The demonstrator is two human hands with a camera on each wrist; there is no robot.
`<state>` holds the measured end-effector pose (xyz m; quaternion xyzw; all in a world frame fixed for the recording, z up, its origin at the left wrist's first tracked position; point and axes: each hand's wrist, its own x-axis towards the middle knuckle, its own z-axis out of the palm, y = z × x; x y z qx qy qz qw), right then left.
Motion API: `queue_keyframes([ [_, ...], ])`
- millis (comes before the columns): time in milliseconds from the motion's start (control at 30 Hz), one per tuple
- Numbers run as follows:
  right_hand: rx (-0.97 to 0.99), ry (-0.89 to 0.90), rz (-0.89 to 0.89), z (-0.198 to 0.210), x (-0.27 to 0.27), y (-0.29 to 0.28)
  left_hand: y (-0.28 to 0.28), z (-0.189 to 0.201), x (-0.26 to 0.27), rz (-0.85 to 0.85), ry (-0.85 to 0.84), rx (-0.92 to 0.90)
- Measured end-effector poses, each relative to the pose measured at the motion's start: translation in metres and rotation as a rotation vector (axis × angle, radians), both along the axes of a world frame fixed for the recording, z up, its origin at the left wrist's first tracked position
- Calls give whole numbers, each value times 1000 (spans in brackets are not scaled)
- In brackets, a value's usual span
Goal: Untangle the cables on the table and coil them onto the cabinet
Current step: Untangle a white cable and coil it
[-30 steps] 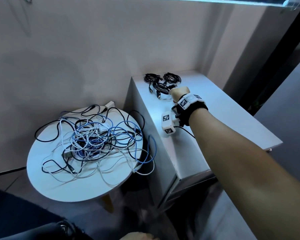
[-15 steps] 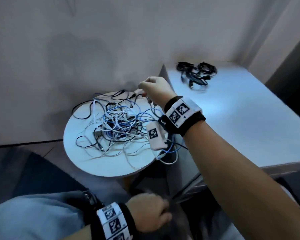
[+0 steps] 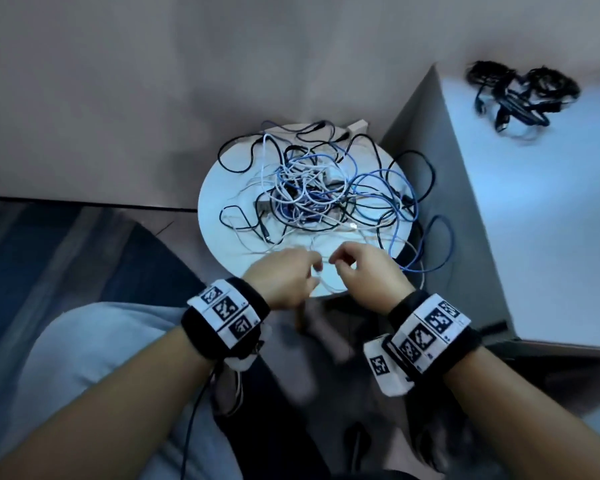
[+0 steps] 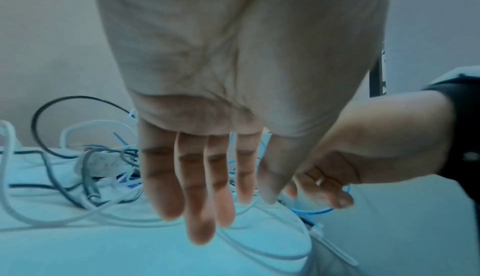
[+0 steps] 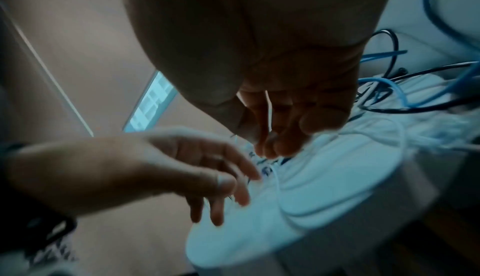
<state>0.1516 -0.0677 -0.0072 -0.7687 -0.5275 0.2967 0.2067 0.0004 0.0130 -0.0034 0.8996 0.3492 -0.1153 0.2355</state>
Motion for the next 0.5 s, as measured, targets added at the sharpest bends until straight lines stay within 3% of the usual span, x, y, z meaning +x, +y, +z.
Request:
queue_keyframes([
  [200, -113, -71, 87, -17, -6, -8, 2, -28, 10, -55, 89, 55],
  [367, -155, -182, 172, -29, -15, -16, 14, -24, 9, -97, 139, 116],
  [433, -129, -229, 165, -30, -16, -17, 19, -18, 6, -81, 54, 108],
  [500, -37, -215, 97, -19, -12, -13, 21, -10, 4, -42, -134, 126],
])
